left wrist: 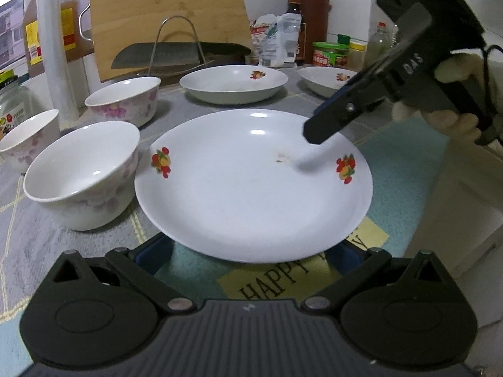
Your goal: Organize plates and bowls
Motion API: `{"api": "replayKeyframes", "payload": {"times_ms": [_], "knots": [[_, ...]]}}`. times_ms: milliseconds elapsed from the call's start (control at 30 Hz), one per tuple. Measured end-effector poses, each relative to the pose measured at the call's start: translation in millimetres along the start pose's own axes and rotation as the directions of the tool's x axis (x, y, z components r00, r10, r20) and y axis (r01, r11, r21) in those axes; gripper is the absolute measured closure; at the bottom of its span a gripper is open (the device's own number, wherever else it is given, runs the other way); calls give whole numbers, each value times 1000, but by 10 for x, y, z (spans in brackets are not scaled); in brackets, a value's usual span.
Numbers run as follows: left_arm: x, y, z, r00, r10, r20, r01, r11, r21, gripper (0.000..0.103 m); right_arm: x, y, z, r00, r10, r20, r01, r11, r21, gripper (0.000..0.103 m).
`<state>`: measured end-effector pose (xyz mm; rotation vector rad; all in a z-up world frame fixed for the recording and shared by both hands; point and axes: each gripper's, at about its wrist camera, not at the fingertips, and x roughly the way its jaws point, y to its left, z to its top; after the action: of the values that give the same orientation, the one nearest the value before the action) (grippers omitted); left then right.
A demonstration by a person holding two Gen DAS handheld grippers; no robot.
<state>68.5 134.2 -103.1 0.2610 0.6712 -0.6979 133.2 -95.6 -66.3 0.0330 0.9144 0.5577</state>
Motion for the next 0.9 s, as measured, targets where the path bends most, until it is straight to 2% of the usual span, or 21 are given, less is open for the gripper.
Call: {"api": "replayKeyframes", "payload": {"times_ms": [400, 567, 900], "knots": [[-25, 34, -39, 999, -24, 23, 23, 1000, 17, 0, 316, -50, 195, 987, 151, -55, -150, 988, 34, 0], [-24, 49, -29, 999, -33, 19, 33, 999, 23, 0, 428, -104, 280, 980, 188, -73, -184, 981, 58, 0], [-24, 56, -19, 999, -37, 15, 37, 999, 27, 0, 556, -243, 489, 953, 275, -127, -261, 958, 117, 0]]}}
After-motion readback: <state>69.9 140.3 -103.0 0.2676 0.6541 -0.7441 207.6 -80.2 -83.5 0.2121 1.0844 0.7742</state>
